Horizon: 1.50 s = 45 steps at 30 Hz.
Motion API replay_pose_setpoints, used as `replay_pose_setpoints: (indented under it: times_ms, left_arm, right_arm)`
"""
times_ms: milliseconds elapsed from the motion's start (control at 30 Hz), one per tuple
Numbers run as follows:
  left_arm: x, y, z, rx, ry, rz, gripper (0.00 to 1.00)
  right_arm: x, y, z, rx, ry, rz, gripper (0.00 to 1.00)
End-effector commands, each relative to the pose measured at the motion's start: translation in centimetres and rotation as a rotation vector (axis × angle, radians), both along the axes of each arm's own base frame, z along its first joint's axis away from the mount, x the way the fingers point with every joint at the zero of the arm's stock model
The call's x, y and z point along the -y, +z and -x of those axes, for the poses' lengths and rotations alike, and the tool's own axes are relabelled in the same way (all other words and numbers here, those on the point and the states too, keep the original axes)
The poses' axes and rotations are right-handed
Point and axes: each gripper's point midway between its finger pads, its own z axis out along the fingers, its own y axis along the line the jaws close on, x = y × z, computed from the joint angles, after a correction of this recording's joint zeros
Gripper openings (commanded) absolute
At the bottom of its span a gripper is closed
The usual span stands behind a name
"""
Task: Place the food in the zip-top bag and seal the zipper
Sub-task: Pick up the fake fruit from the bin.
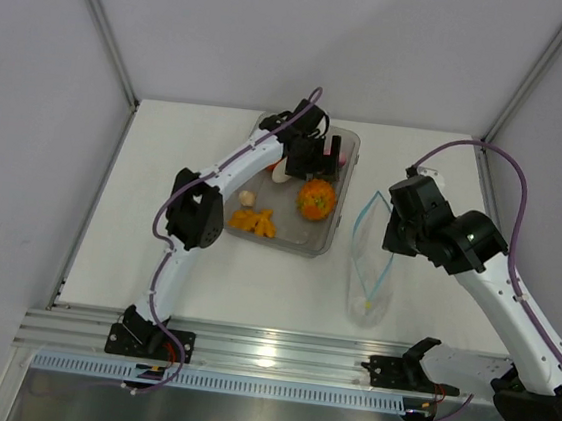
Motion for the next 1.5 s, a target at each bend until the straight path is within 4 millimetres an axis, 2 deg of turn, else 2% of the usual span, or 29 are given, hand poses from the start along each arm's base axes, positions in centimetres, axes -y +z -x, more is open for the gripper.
replay_pose_setpoints:
  times_ms: [0,67,200,300,500,767,800,833,900,933,1000,1100,1133,1167,1233,1267,1433,1467]
  left_arm:
    - [1.3,-1.0,-0.8,0.017,-0.029,0.017,0.99]
    - [1.7,-1.1,-1.1,0.012,-0.036,0.028,0.99]
    - [1.7,-3.6,-1.4,-0.044,-0.019,0.032,0.96]
    - [1.9,-5.4,-0.8,-0.120,-0.017,0.050,0.91]
    - [1.4,-7.5,0.3,-0.172,-0.033,0.019,0.82]
    - [1.2,-5.5,0.8,-0.147,-0.047,0.065,0.61]
    - [1.0,-3.8,0.6,-0.121,-0.039,0.089,0.58]
    - [0.3,-5.1,1.6,-0.160,-0.026,0.078,0.51]
    - [0.5,-2.5,1.1,-0.100,-0.024,0.137,0.45]
    - [0.1,-3.2,1.7,-0.123,-0.018,0.133,0.38]
    - [0.0,-2.9,2.0,-0.123,-0.026,0.146,0.30]
    - [-0.6,-2.4,2.8,-0.126,-0.029,0.148,0.15]
    - [-1.0,-1.7,3.1,-0.116,-0.026,0.155,0.06]
    - [-1.1,-1.1,3.2,-0.099,-0.024,0.162,0.03]
    - [-1.6,-0.9,3.5,-0.085,-0.015,0.163,0.01]
    - [-1.7,0.3,3.5,-0.063,-0.016,0.176,0.01]
    - [-2.8,2.3,4.4,-0.040,-0.012,0.180,0.00]
    - [-3.0,3.9,4.6,-0.009,-0.015,0.195,0.01]
  right_arm:
    - [1.0,0.5,0.2,0.034,-0.016,0.008,0.00]
    - [1.1,0.6,0.3,0.039,-0.018,0.005,0.00]
    - [1.2,0.8,0.5,0.051,-0.019,-0.004,0.00]
    - [1.6,0.8,0.6,0.057,-0.026,0.003,0.00]
    - [1.6,0.7,0.6,0.062,-0.019,0.006,0.00]
    - [1.1,0.4,0.3,0.057,-0.007,0.004,0.00]
    - [1.1,0.3,0.3,0.054,-0.006,0.005,0.00]
    - [1.0,0.2,0.1,0.050,-0.004,0.009,0.00]
    - [0.9,0.1,0.0,0.046,0.000,0.011,0.00]
    - [0.6,0.0,-0.1,0.043,0.005,0.010,0.00]
    - [0.4,-0.1,-0.2,0.036,0.011,0.006,0.00]
    - [0.2,-0.2,-0.5,0.037,0.015,0.008,0.00]
    - [0.2,-0.2,-0.6,0.036,0.012,0.011,0.00]
    - [0.0,-0.4,-0.7,0.031,0.012,0.014,0.00]
    - [-0.2,-0.4,-1.0,0.032,0.013,0.012,0.01]
    - [-0.3,-0.6,-1.1,0.025,0.012,0.013,0.00]
    - [-0.4,-0.7,-1.3,0.023,0.009,0.020,0.01]
    - [-0.2,-0.7,-1.4,0.025,0.006,0.028,0.01]
